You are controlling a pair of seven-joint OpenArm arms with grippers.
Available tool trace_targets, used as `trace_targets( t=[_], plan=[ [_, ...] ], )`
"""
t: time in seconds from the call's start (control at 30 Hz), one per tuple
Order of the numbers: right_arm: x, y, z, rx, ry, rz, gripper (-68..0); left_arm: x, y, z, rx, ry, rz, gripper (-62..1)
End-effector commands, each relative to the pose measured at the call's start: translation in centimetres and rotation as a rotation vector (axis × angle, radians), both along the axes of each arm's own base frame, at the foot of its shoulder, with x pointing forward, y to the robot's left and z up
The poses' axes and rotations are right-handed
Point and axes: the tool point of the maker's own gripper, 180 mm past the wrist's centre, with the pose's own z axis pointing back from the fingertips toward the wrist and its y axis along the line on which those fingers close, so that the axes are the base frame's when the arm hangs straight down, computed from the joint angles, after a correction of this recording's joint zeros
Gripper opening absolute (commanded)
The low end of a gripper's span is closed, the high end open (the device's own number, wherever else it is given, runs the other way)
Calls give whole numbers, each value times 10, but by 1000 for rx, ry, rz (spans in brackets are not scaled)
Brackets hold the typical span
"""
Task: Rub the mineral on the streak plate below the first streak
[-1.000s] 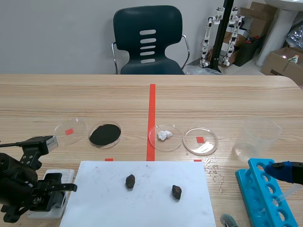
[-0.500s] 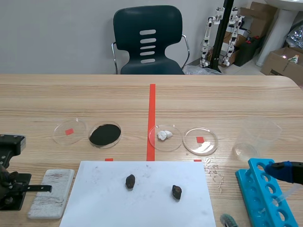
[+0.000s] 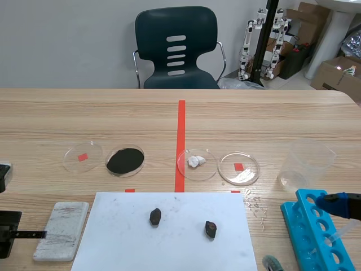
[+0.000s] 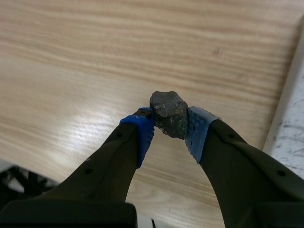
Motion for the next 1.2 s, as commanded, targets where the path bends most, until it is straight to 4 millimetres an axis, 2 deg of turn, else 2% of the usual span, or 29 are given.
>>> trace_targets(
  t=[0.0,0.17,0.23,0.3,0.5,0.6,0.8,1.17],
  plan=[
    [5,2,9,20,-31,4,-65,12,-1,20,-11,-88,-14,-483],
    [5,2,9,20,-31,4,-65,28,-19,56,-33,-275,-128,-483],
    [5,2,9,20,-31,4,-65,34,-37,73,-55,-360,-218,-483],
    [5,2,9,20,-31,4,-65,37,-63,93,-99,-455,-333,-483],
    [5,2,9,20,-31,4,-65,24,-133,136,-265,-620,-607,-483],
    [5,2,9,20,-31,4,-65,13,-156,152,-333,-661,-688,-483],
    [5,2,9,20,-31,4,-65,-9,-182,160,-409,-644,-802,-483],
    [5,2,8,19,-30,4,-65,-24,-187,149,-425,-580,-828,-483]
  ],
)
